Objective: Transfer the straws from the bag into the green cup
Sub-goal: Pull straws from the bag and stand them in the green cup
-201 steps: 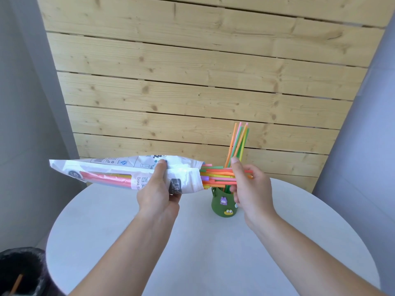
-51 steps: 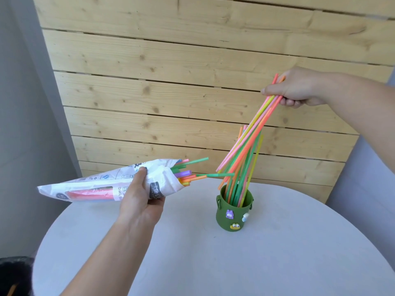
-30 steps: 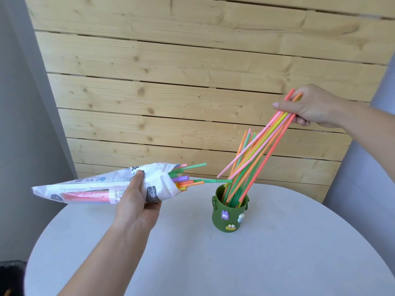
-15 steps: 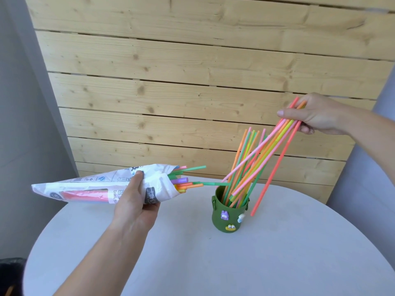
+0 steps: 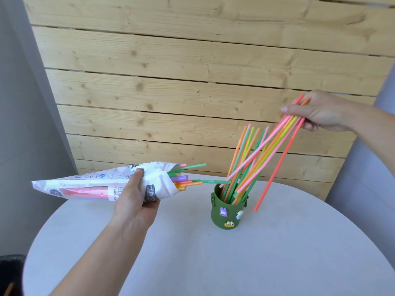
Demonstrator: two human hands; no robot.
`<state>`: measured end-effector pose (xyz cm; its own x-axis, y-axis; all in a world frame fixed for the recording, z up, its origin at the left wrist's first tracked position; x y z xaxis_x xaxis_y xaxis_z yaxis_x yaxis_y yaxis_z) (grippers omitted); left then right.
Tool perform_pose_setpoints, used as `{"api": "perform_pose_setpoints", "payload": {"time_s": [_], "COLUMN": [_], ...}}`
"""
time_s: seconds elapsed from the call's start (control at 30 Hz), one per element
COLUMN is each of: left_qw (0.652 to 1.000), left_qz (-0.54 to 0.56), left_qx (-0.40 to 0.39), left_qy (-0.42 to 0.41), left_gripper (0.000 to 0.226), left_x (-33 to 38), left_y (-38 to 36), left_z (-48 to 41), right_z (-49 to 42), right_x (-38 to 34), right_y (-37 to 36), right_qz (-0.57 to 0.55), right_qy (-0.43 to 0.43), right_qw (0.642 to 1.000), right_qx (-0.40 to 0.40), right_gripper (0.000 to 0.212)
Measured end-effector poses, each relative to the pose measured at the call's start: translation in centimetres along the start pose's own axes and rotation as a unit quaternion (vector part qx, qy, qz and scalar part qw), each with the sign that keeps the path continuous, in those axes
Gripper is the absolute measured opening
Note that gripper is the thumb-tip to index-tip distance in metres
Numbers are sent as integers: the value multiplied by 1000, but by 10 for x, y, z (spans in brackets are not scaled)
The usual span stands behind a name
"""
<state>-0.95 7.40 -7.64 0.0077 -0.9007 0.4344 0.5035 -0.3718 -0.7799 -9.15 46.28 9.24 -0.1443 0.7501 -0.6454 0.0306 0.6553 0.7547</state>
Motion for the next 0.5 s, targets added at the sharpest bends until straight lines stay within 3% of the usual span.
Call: {"api": "perform_pose_setpoints", "payload": {"time_s": [0.5], "left_qw": [1000], "left_qz": [1], "left_qx": [-6], "left_qy": [1], "left_gripper": [33], "left_x": [3], "left_y": [-1], "left_z": [1], "right_z": [-19], "right_x": [-45], "right_y": [-30], "right_qz": [101], "right_qy": [-8], "right_qw": [995], "right_qx": [4], "right_gripper": [34]}}
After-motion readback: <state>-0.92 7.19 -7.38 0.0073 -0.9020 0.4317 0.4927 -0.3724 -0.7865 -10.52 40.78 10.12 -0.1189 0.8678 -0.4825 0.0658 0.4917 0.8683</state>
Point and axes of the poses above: each hand's wrist, its own z-axis away from the middle knuckle, its own y-axis out of the back of the hand, x = y × z, the point moved 2 cm from there along -z, towards the middle knuckle, and after that the axes turned 8 degrees about z, right-handed, at the moved point
